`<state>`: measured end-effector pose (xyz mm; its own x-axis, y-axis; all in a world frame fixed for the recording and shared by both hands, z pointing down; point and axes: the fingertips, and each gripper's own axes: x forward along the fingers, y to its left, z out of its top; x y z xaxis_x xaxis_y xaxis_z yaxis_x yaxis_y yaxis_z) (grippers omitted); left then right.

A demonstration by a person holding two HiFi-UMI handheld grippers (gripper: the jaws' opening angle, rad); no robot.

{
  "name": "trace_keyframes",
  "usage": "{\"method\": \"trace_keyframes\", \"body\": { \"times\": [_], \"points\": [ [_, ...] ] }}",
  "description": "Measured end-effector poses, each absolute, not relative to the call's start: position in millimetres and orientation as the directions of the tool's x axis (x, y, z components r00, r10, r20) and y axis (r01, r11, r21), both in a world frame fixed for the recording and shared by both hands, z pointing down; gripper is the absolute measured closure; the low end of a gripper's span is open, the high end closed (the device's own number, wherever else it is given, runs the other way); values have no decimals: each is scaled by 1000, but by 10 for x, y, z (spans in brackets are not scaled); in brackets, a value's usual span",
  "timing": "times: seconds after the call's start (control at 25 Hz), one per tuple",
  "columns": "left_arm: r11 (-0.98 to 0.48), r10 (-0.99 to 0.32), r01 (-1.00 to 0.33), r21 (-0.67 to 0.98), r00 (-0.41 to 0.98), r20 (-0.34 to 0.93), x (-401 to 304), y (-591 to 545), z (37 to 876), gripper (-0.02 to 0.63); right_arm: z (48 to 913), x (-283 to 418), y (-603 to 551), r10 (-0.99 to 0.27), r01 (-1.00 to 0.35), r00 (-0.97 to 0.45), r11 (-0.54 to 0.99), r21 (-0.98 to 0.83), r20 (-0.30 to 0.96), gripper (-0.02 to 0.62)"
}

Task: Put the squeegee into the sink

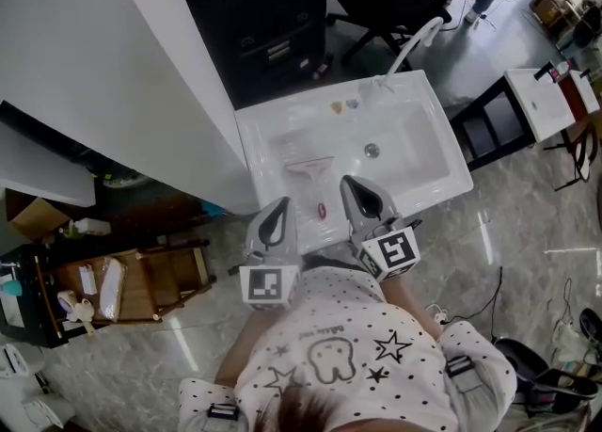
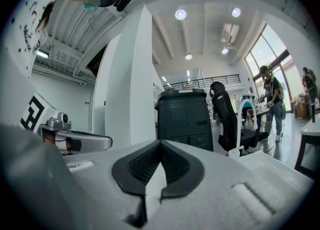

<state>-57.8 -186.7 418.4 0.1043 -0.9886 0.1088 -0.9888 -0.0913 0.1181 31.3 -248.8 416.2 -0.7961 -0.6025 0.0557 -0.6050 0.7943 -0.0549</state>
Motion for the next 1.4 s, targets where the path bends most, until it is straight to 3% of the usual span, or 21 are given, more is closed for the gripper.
{"method": "trace_keyframes", "body": {
  "times": [0.92,1.4],
  "points": [
    [-102,-985,-981,166,123,123,-537,-1854,4298,612,4449,356,-2208,-574,-583,-812,804,-118,105,601],
    [-132,-982,-981,144,149,119,-452,-1852,4302,612,4453,361,-2197,-579,-586,-808,808,-56,110,600]
  ]
}}
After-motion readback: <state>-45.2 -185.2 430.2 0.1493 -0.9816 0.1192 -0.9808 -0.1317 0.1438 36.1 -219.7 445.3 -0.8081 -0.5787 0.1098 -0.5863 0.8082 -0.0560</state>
